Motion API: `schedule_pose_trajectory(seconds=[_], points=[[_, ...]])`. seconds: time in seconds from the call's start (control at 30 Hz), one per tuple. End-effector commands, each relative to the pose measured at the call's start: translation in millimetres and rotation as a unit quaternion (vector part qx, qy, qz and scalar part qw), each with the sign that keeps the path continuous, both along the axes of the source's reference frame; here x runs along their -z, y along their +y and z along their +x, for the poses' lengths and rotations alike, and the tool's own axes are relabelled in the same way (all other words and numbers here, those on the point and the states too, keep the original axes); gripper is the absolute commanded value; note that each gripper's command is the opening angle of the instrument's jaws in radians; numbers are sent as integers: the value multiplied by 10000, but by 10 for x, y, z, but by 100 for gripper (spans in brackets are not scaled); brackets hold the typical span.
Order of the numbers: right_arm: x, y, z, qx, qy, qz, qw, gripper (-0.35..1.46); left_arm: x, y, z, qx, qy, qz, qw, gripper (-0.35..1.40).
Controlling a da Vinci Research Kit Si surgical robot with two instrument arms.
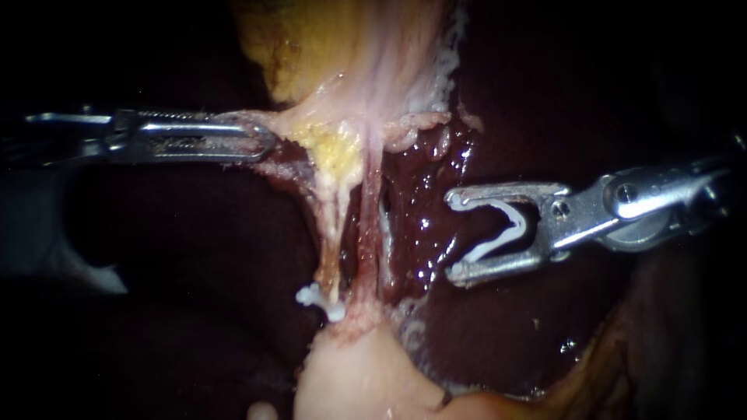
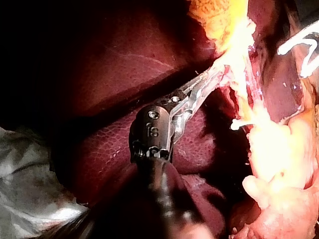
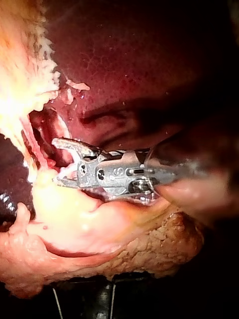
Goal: Clipping second clip left tube
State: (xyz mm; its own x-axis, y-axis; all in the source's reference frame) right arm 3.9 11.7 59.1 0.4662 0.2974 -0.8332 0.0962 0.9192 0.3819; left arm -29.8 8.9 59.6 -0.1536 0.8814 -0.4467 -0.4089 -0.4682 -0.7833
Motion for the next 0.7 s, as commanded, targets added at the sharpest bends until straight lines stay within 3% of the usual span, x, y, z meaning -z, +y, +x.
schedule_pose_trajectory(seconds=[0.03,0.2,0.53,0.7], points=[[0,0,0,-1,0,0,10000,50,1,0,1,-5,-6,1,10000,-35],[0,0,0,0,0,0,10000,50,13,6,11,7,-3,23,10000,-35],[1,-1,0,0,0,0,10000,50,72,37,69,369,-25,9,9993,-35],[3,-3,3,-6,-3,0,10000,50,79,37,82,423,-20,12,9991,-35]])
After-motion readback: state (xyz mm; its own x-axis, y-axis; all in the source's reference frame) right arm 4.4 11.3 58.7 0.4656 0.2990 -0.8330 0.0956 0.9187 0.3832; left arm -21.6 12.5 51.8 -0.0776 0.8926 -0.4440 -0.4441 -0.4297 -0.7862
